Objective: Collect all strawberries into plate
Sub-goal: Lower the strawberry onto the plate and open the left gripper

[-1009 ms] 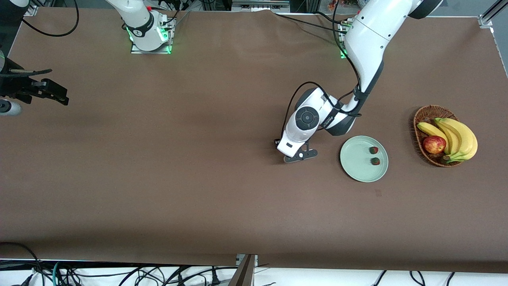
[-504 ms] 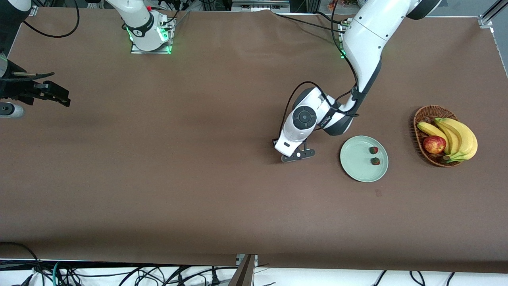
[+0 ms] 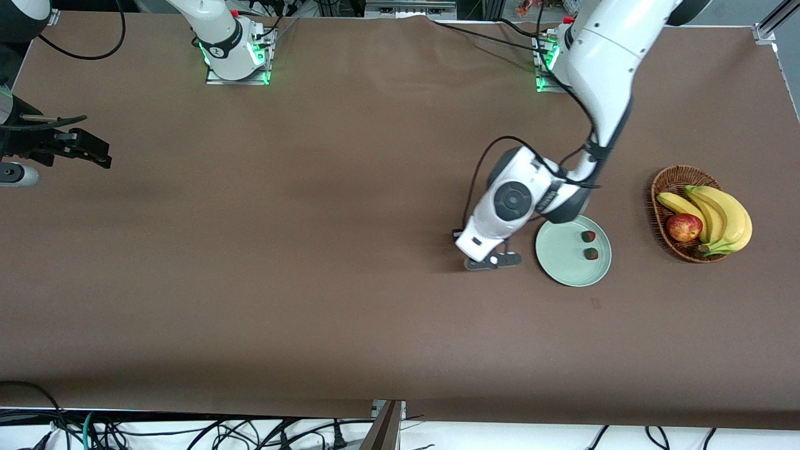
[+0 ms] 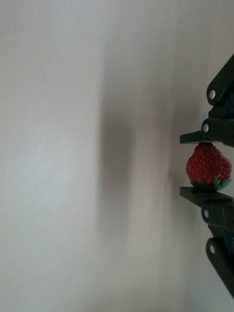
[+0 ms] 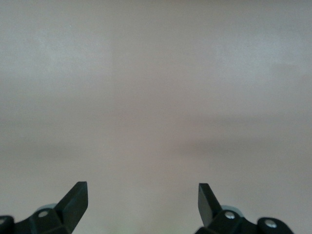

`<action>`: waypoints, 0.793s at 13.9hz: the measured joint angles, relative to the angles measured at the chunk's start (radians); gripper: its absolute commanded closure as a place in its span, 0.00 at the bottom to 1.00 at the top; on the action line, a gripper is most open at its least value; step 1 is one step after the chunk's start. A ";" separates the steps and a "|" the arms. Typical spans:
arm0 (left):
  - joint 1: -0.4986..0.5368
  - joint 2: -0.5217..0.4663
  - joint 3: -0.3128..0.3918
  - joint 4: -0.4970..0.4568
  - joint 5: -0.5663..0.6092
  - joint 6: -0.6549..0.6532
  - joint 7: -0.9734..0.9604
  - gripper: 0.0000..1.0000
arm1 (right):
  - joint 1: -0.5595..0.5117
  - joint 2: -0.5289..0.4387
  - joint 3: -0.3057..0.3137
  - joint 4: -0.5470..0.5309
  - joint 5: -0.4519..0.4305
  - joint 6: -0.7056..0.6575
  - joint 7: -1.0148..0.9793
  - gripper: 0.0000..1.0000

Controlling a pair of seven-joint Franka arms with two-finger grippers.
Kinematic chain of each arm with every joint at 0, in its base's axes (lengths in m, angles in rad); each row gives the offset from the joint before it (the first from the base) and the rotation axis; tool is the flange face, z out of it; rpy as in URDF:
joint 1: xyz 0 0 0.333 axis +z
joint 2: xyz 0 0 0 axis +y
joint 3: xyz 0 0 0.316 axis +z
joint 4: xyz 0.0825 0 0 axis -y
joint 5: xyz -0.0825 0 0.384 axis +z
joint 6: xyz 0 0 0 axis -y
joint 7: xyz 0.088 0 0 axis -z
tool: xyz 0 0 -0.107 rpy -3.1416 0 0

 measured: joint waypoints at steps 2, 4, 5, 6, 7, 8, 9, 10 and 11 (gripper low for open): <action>0.055 -0.026 0.001 0.018 0.000 -0.092 0.150 0.67 | 0.000 0.001 0.000 0.000 0.000 0.001 0.000 0.00; 0.107 -0.039 0.003 0.033 0.000 -0.160 0.339 0.62 | 0.001 0.001 0.002 0.000 0.000 0.002 0.000 0.00; 0.139 -0.040 0.004 0.034 0.001 -0.169 0.449 0.62 | 0.001 0.001 0.002 0.000 0.000 0.002 0.000 0.00; 0.171 -0.037 0.006 0.033 0.001 -0.170 0.551 0.62 | 0.001 0.001 0.003 0.000 0.000 0.003 0.000 0.00; 0.202 -0.031 0.006 0.030 0.001 -0.165 0.640 0.63 | 0.001 0.001 0.004 0.000 0.000 0.004 0.000 0.00; 0.227 -0.021 0.006 0.027 0.001 -0.155 0.704 0.63 | 0.001 0.001 0.004 0.000 0.000 0.004 0.000 0.00; 0.242 -0.009 0.006 0.023 0.001 -0.142 0.743 0.52 | 0.001 0.001 0.004 0.000 0.000 0.004 0.000 0.00; 0.246 0.001 0.006 0.022 0.001 -0.134 0.763 0.12 | 0.001 0.001 0.004 0.000 0.000 0.004 0.000 0.00; 0.246 0.006 0.005 0.022 0.001 -0.130 0.773 0.00 | 0.001 0.001 0.004 0.000 0.000 0.004 0.000 0.00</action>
